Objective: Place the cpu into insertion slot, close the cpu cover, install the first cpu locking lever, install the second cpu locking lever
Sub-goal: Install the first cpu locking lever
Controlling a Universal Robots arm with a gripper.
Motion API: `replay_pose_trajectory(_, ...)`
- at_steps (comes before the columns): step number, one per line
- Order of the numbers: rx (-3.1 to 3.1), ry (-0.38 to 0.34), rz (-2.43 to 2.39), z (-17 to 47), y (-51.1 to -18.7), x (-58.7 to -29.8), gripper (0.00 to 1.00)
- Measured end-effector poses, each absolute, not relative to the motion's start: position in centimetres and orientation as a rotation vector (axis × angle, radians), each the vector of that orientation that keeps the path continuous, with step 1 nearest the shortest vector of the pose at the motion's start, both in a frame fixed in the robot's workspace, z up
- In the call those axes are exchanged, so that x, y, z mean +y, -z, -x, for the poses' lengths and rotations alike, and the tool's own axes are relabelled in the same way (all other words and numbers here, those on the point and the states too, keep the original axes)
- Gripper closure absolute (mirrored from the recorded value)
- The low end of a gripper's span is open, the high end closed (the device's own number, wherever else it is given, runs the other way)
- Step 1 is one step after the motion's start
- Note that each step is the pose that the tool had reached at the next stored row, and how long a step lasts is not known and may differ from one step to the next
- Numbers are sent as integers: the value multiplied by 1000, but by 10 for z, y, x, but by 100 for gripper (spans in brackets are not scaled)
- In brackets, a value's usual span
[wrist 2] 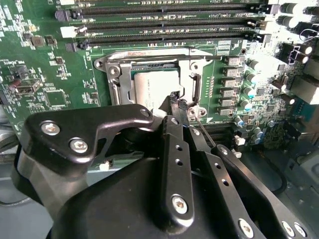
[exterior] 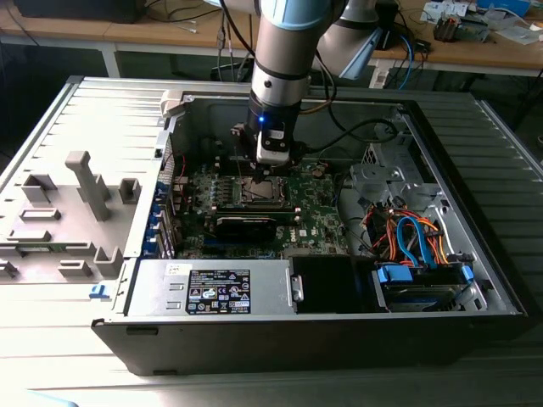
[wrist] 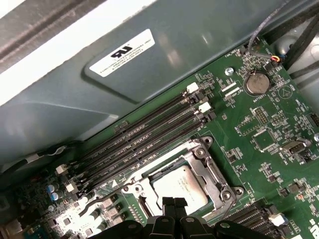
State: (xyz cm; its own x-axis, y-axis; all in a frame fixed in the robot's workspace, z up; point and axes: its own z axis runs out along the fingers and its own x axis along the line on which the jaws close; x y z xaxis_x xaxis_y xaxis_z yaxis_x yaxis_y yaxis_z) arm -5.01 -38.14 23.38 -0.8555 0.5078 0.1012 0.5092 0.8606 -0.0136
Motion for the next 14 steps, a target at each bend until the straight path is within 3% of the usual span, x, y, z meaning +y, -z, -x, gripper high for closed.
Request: replay_pose_trajectory(14, -2997, 42, 789, 50, -233, -381, 89)
